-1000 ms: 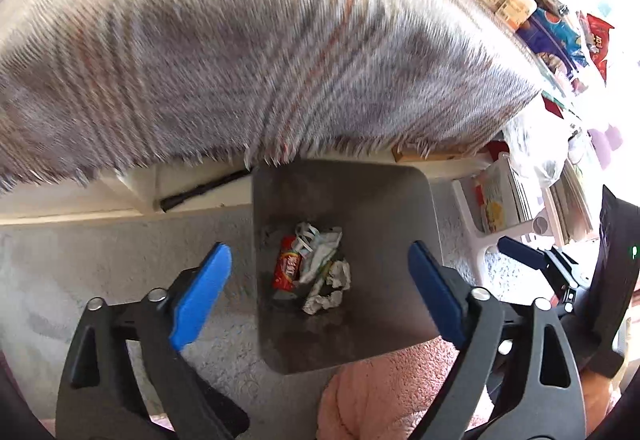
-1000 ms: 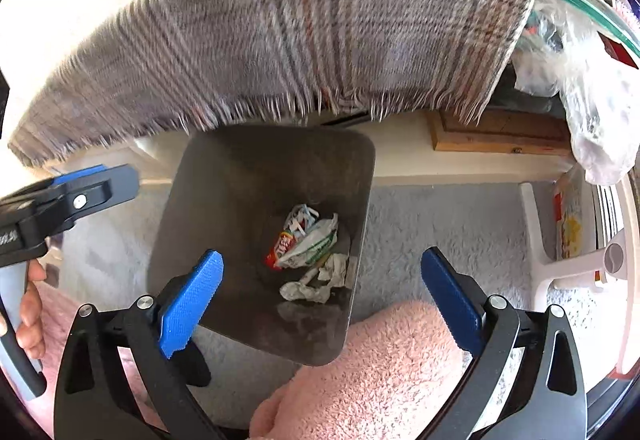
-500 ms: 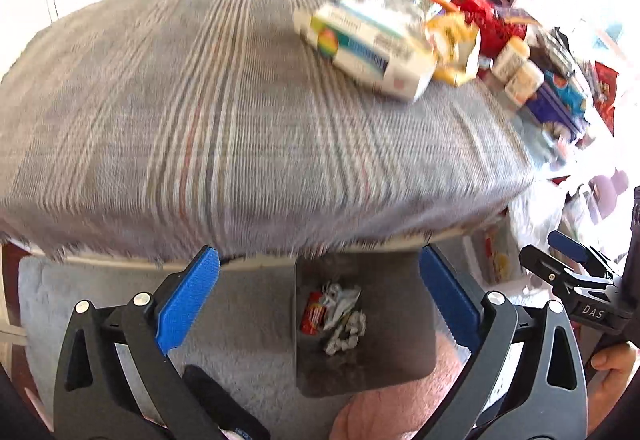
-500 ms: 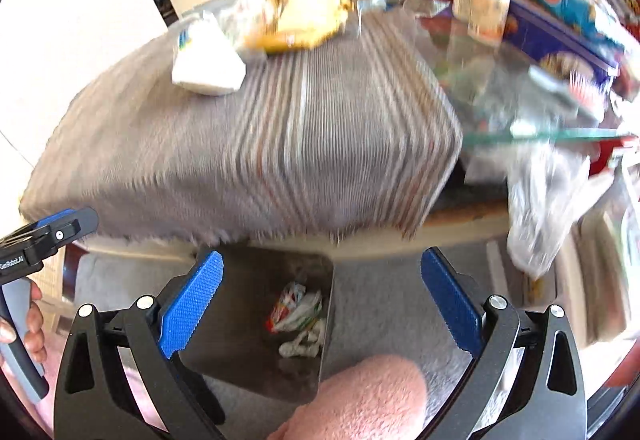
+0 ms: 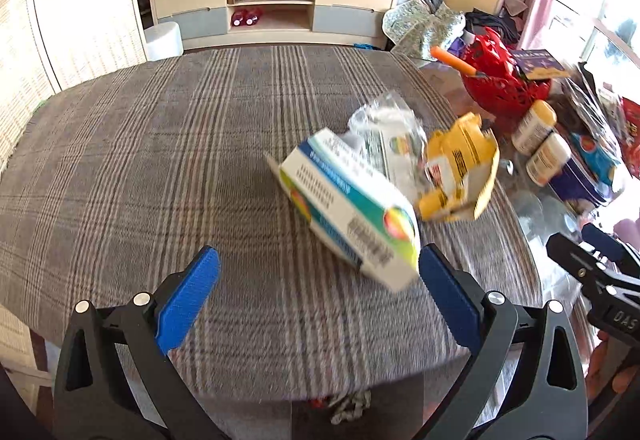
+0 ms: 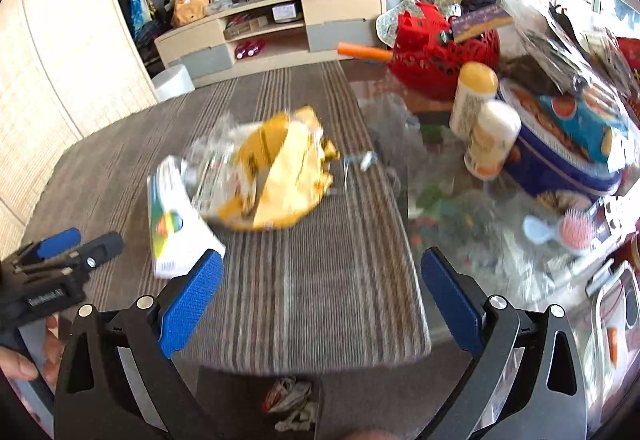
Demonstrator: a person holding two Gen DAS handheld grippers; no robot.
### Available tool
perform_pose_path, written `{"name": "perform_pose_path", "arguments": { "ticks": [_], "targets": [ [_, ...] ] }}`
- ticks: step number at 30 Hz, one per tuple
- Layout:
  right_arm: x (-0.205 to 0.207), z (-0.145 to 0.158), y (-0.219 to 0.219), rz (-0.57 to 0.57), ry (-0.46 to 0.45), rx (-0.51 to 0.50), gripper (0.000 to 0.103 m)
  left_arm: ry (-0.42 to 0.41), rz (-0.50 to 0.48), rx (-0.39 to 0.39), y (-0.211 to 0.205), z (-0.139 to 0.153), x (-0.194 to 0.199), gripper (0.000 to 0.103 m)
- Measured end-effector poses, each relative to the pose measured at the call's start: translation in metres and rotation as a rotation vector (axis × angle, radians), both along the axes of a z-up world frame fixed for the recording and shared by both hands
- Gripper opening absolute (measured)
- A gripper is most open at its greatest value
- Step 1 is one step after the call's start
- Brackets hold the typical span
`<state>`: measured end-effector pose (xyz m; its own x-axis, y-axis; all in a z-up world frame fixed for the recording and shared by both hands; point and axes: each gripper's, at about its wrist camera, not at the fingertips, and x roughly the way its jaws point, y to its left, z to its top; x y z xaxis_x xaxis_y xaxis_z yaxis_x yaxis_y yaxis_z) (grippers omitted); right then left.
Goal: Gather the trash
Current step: 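Move both open tools back over the table, then grasp the yellow chip bag with the right tool while the left tool grasps the white medicine box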
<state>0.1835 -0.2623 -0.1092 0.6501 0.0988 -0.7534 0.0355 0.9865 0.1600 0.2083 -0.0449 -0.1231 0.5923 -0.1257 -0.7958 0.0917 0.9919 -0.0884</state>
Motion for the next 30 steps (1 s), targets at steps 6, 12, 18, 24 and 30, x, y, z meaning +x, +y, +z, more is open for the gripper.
{"name": "perform_pose_path", "arguments": {
  "ticks": [6, 12, 18, 24, 30],
  "targets": [
    [0.055, 0.015, -0.008, -0.029, -0.023, 0.095, 0.099, 0.002, 0.018, 0.043, -0.021, -0.007, 0.033, 0.095],
    [0.102, 0.006, 0.009, -0.003, 0.034, 0.074, 0.087, 0.023, 0.046, 0.044, -0.028, -0.017, 0.052, 0.095],
    [0.121, -0.024, 0.012, -0.012, 0.115, 0.082, 0.084, 0.059, 0.052, 0.074, -0.031, -0.033, 0.062, 0.095],
    [0.112, -0.037, 0.023, 0.061, 0.129, 0.083, 0.063, 0.042, 0.026, 0.089, -0.024, -0.036, 0.053, 0.096],
    [0.095, -0.028, 0.025, 0.104, 0.103, 0.071, 0.044, 0.058, 0.058, 0.076, -0.014, -0.037, 0.049, 0.096]
  ]
}}
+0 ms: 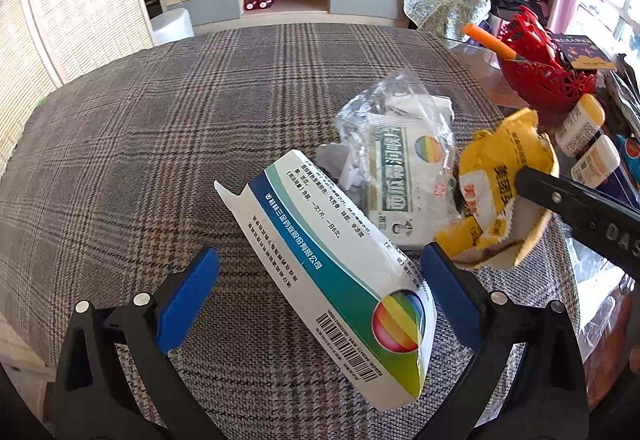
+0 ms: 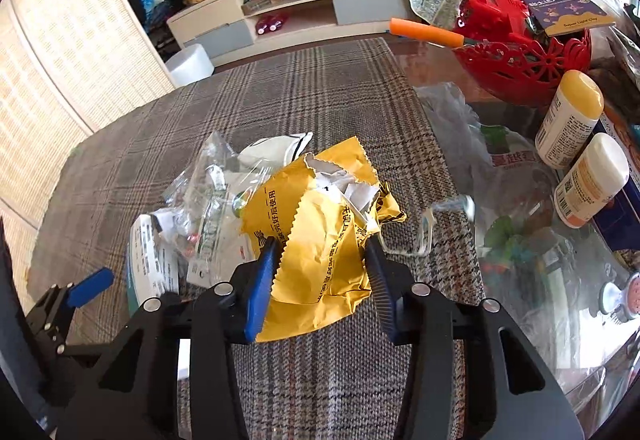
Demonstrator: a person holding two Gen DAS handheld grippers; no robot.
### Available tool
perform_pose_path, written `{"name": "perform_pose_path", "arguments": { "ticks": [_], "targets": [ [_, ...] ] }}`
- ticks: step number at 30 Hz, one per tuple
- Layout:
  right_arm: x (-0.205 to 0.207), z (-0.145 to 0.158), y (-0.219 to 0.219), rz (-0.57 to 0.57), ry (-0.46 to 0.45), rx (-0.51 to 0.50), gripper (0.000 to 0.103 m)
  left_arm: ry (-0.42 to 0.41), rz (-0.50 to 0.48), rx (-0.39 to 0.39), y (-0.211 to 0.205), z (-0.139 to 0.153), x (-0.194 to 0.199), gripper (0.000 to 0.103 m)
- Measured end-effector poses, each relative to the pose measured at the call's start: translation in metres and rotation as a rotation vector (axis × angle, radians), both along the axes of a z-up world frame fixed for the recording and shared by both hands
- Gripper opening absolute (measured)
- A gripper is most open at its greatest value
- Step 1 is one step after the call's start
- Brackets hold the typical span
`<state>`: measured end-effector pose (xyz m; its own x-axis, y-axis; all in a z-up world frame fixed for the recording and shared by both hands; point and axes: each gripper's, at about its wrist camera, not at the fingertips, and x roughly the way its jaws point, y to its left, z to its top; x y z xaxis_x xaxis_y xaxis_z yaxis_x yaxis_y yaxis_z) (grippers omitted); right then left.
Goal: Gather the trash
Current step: 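Grasp the yellow chip bag with the right tool while the left tool grasps the white medicine box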
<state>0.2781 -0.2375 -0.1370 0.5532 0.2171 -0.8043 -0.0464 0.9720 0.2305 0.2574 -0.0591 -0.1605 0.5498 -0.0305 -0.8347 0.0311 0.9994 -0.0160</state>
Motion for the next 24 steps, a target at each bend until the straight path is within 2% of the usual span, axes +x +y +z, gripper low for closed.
{"name": "perform_pose_path", "arguments": {
  "ticks": [8, 12, 18, 20, 22, 24],
  "targets": [
    [-0.028, 0.016, -0.002, 0.041, -0.035, -0.008, 0.040, 0.021, 0.026, 0.021, 0.014, 0.002, -0.020, 0.096],
    [-0.042, 0.025, 0.006, 0.079, -0.045, 0.007, 0.040, 0.058, 0.021, -0.009, 0.026, -0.002, -0.030, 0.096],
    [-0.067, 0.031, 0.017, 0.118, -0.055, 0.014, 0.040, 0.103, 0.025, -0.045, 0.044, -0.023, -0.044, 0.095],
    [-0.076, 0.031, 0.019, 0.127, -0.055, 0.015, 0.040, 0.097, 0.023, -0.065, 0.051, -0.027, -0.050, 0.083],
    [-0.086, 0.029, 0.021, 0.135, -0.052, 0.014, 0.040, 0.101, 0.025, -0.080, 0.056, -0.029, -0.057, 0.062],
    [-0.099, 0.026, 0.022, 0.139, -0.046, 0.019, 0.040, 0.102, 0.011, -0.092, 0.059, -0.031, -0.064, 0.060]
  ]
}}
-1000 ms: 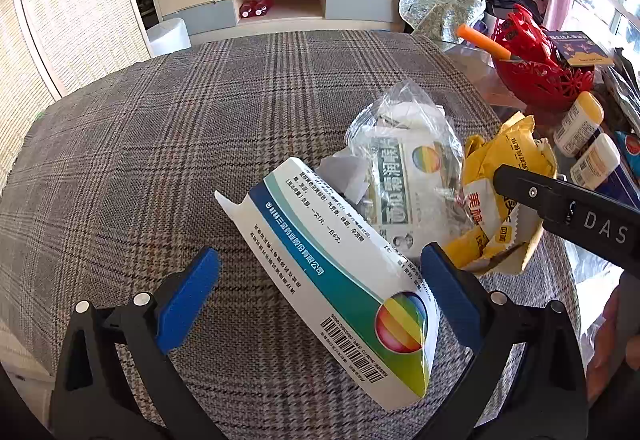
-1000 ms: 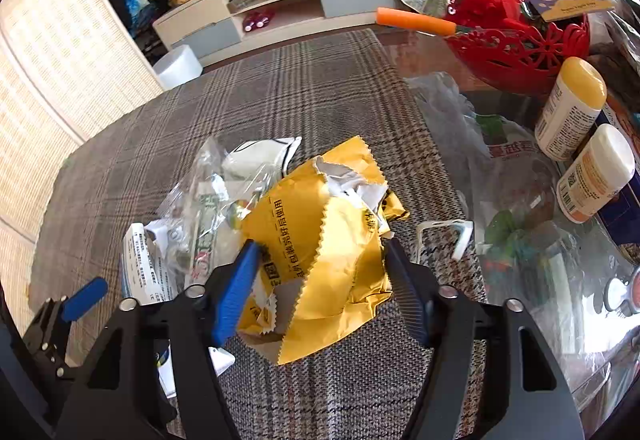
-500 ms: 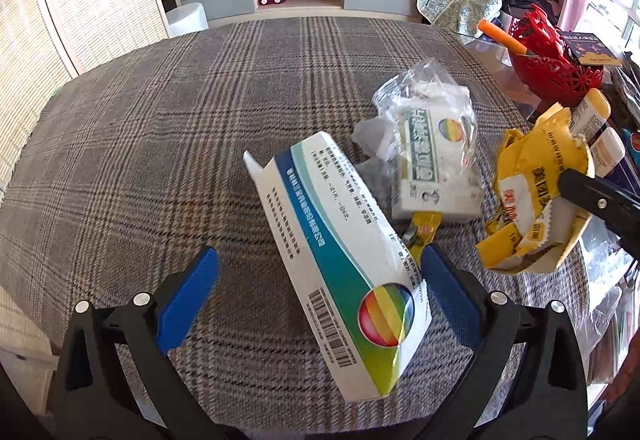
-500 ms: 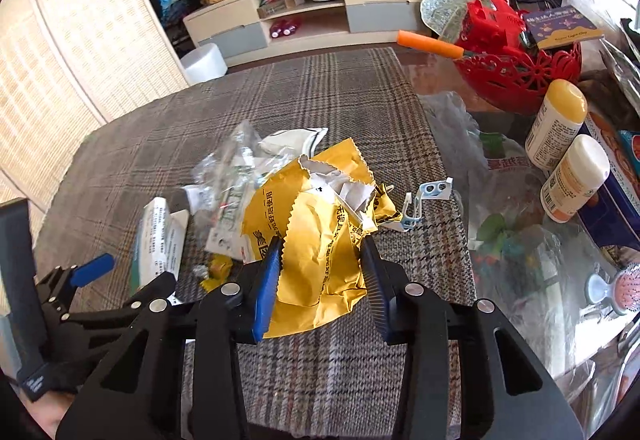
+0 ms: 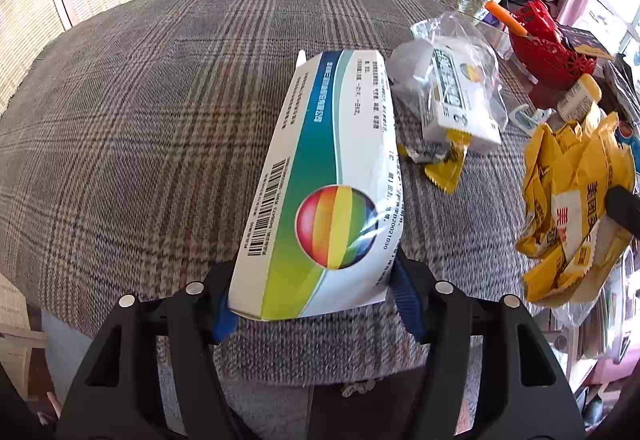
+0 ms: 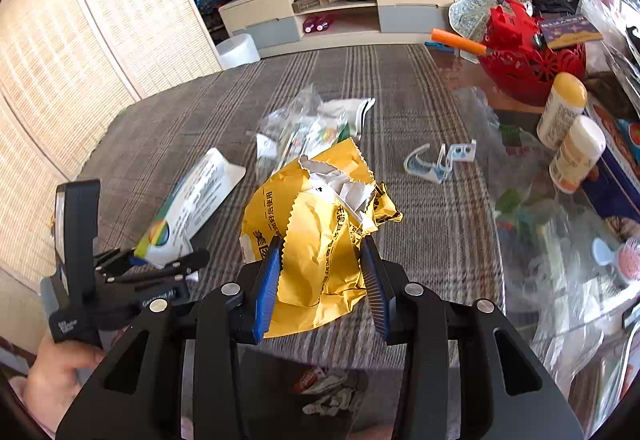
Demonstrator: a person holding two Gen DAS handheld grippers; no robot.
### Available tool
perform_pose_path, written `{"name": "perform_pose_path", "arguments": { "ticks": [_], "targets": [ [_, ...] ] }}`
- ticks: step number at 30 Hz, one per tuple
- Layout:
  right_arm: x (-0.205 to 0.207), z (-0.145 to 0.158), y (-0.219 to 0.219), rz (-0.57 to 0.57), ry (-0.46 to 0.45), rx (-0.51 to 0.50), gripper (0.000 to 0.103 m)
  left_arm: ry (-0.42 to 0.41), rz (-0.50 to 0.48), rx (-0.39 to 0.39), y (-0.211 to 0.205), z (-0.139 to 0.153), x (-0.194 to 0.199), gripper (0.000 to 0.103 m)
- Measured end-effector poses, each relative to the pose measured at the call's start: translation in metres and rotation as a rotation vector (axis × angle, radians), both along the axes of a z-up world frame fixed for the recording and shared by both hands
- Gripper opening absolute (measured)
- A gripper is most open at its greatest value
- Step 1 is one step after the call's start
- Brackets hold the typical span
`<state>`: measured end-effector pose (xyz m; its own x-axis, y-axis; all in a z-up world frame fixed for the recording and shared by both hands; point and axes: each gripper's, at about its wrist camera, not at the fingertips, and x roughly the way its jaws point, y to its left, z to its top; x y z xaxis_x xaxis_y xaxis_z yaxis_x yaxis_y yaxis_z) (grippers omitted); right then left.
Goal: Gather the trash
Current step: 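Grasp the yellow chip bag with the right tool while the left tool grasps the white medicine box, then carry the chip bag with the right tool while the left tool carries the box, release both into the bin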
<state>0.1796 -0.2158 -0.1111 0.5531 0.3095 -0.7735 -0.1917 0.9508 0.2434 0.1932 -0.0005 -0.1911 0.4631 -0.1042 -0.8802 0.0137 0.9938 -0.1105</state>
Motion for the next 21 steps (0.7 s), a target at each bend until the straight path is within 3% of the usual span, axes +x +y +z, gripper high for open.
{"name": "perform_pose_path", "arguments": {
  "ticks": [12, 21],
  "targets": [
    [-0.082, -0.025, 0.000, -0.028, 0.028, 0.006, 0.040, -0.114, -0.113, -0.018, 0.004, 0.010, -0.096, 0.059],
    [-0.137, -0.047, -0.001, -0.031, 0.052, -0.027, 0.039, -0.123, -0.169, -0.061, 0.000, 0.007, -0.160, 0.058]
  ]
}}
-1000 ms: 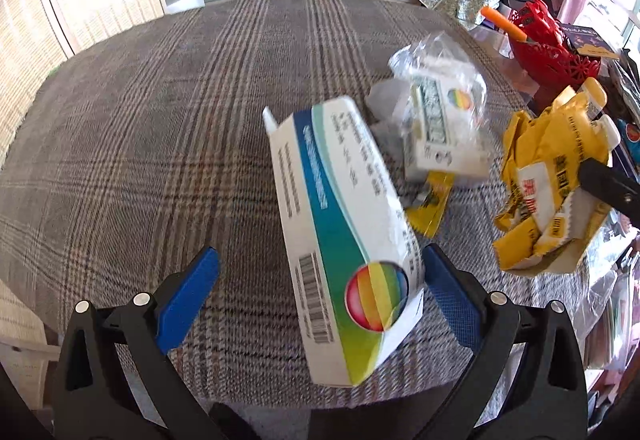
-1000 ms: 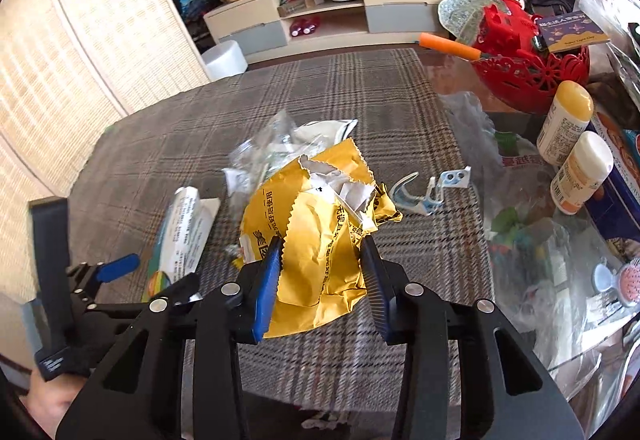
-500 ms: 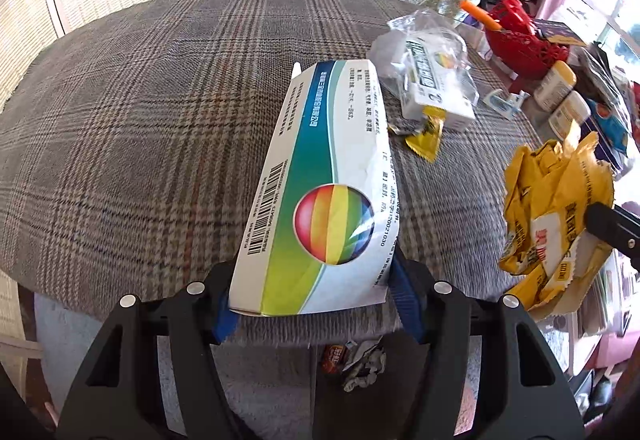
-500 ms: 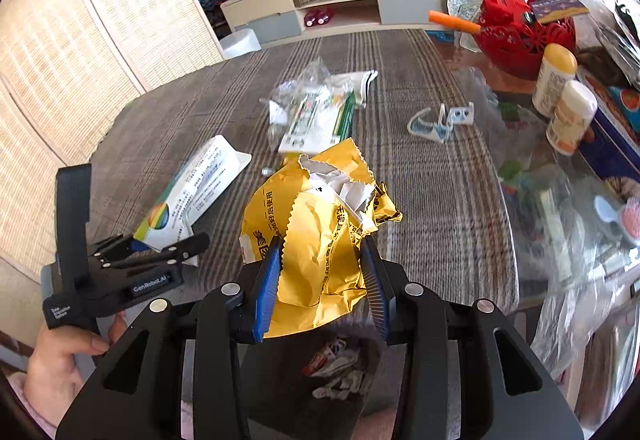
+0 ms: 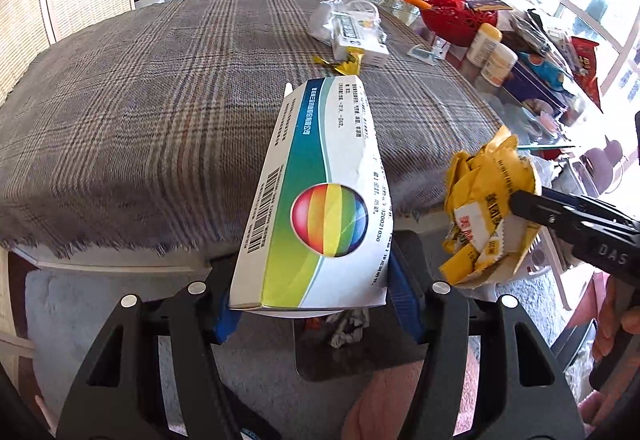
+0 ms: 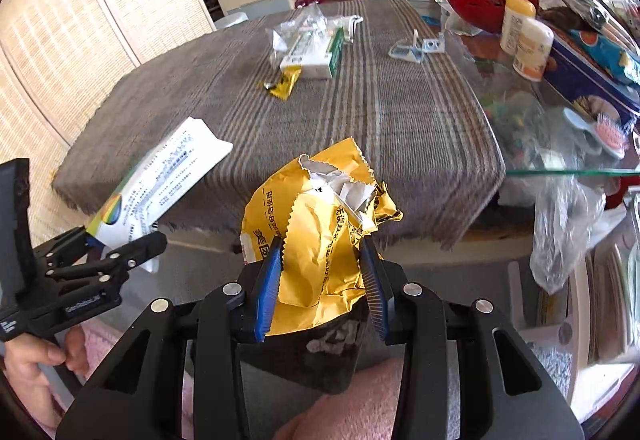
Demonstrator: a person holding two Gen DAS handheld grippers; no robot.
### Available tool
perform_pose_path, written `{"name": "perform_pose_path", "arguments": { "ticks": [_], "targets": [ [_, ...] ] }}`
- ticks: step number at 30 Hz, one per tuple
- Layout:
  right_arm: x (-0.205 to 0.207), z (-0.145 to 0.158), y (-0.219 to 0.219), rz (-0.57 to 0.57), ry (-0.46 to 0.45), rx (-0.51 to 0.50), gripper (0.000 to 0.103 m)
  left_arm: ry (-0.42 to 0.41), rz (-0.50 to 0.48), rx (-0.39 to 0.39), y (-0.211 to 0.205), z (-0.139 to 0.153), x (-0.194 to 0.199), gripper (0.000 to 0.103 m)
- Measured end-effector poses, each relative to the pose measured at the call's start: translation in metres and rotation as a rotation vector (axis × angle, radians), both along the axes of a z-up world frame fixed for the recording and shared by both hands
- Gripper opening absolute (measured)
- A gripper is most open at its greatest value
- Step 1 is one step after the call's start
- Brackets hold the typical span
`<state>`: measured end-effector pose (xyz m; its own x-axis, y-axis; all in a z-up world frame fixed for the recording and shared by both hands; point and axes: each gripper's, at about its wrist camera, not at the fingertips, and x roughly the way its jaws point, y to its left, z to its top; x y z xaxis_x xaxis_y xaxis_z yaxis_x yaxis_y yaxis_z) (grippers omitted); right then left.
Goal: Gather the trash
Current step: 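Carry the chip bag with the right tool while the left tool carries the box, release both into the bin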
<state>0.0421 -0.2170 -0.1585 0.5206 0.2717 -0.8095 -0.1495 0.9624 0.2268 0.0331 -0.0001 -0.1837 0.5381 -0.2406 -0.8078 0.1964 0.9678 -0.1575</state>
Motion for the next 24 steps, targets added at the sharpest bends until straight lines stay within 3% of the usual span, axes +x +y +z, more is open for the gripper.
{"name": "perform_pose_path", "arguments": {
  "ticks": [4, 13, 24],
  "targets": [
    [-0.019, -0.015, -0.001, -0.004, 0.031, 0.018, 0.039, 0.014, -0.016, 0.008, -0.003, -0.008, -0.023, 0.058],
    [-0.044, -0.053, -0.001, -0.036, 0.099, -0.008, 0.039, 0.138, -0.056, -0.009, -0.014, -0.052, -0.052, 0.057],
    [-0.029, -0.107, 0.007, -0.064, 0.191, -0.012, 0.039, 0.255, -0.073, 0.001, -0.030, -0.117, -0.039, 0.057]
  ]
}}
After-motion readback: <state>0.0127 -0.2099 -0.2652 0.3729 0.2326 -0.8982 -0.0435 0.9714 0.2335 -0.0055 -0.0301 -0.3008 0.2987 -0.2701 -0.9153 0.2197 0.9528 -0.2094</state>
